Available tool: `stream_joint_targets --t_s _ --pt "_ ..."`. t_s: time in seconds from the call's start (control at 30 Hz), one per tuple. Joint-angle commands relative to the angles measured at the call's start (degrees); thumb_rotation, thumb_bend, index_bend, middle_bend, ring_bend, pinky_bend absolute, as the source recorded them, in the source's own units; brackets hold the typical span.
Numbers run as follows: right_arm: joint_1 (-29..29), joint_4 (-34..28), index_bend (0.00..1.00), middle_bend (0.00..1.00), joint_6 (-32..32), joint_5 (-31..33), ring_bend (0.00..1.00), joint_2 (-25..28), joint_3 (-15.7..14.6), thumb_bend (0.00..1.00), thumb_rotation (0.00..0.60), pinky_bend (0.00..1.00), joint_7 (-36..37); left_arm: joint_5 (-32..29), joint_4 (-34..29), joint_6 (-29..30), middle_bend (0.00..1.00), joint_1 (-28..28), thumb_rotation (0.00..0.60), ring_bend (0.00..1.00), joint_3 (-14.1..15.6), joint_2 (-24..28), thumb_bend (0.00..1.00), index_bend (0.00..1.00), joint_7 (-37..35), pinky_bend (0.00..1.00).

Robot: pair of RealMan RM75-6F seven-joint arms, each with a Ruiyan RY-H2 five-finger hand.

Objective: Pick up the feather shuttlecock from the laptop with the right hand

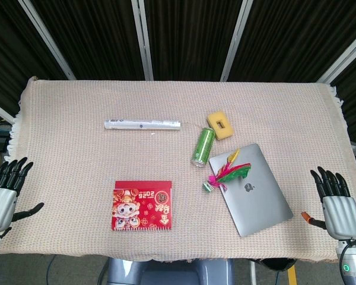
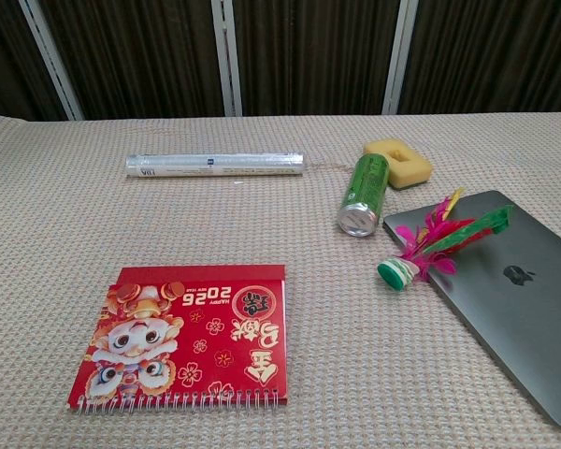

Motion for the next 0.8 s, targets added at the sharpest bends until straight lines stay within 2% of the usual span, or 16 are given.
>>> stream_joint_targets --t_s 0.03,0.23,0.33,0.4,0.47,0.6,0.8 --pt "0.05 -0.29 0.00 0.00 -0.02 -0.30 0.00 -0.02 -0.14 0.00 0.600 0.00 -0.07 -0.31 -0.32 -0.05 0.00 0.26 0.553 0.00 0.15 0.21 0.05 0.00 0.10 0.00" --pt "0.74 0.07 0.02 0.00 -1.52 -0.14 0.00 -0.32 -0.30 0.00 0.600 0.00 -0.39 -0.42 -0.80 0.76 0.00 0.68 0.554 0.00 -0.01 0.50 0.05 0.00 0.33 0.00" --pt "1.12 0.39 0.10 0.00 -1.67 -0.82 0.00 -0.59 -0.32 0.02 0.600 0.00 0.26 -0.20 -0.73 0.58 0.00 0.56 0.554 0.00 0.09 0.38 0.05 0.00 0.44 0.00" --pt "1.56 1.37 0.20 0.00 -1.08 -2.33 0.00 -1.26 -0.21 0.08 0.600 0.00 1.25 -0.13 -0.81 0.25 0.00 0.37 0.556 0.00 0.14 0.37 0.05 0.00 0.25 0.00" --pt "2.53 3.24 0.26 0.00 -0.99 -4.18 0.00 -2.33 -0.07 0.11 0.600 0.00 3.30 -0.05 -0.80 0.01 0.00 0.16 0.557 0.00 0.11 0.38 0.05 0.00 0.06 0.00" --pt "5.84 9.62 0.36 0.00 -2.25 -7.45 0.00 -4.96 0.60 0.12 0.600 0.00 9.04 -0.36 -0.65 -0.98 0.00 -0.45 0.558 0.00 -0.14 0.08 0.05 0.00 -0.01 0.00" --pt "11.01 18.07 0.37 0.00 -6.97 -9.48 0.00 -8.83 0.89 0.13 0.600 0.00 13.55 -1.46 -0.39 -2.93 0.00 -1.29 0.556 0.00 -0.50 -0.70 0.05 0.00 1.69 0.00"
